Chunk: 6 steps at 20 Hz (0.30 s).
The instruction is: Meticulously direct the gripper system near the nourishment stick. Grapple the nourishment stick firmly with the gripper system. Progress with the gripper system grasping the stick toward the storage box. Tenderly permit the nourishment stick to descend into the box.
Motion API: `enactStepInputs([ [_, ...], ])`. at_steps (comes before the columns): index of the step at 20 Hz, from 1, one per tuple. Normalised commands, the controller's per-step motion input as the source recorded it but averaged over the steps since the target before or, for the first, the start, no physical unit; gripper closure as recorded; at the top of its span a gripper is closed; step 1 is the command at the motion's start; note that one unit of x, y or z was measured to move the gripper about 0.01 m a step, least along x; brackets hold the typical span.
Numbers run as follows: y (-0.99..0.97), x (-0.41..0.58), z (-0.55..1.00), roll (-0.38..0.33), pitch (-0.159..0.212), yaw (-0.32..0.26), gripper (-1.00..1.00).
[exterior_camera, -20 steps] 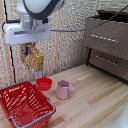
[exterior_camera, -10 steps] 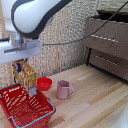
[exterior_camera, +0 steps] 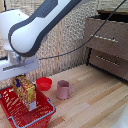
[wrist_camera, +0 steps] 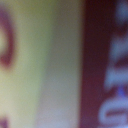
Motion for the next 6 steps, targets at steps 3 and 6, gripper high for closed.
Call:
enactStepInputs([
  [3,-0.03,0.184,0.16,0.000,0.000,0.000,-1.00],
  [6,-0.09,0.261,0.36,0.008,0.025,0.000,-1.00],
])
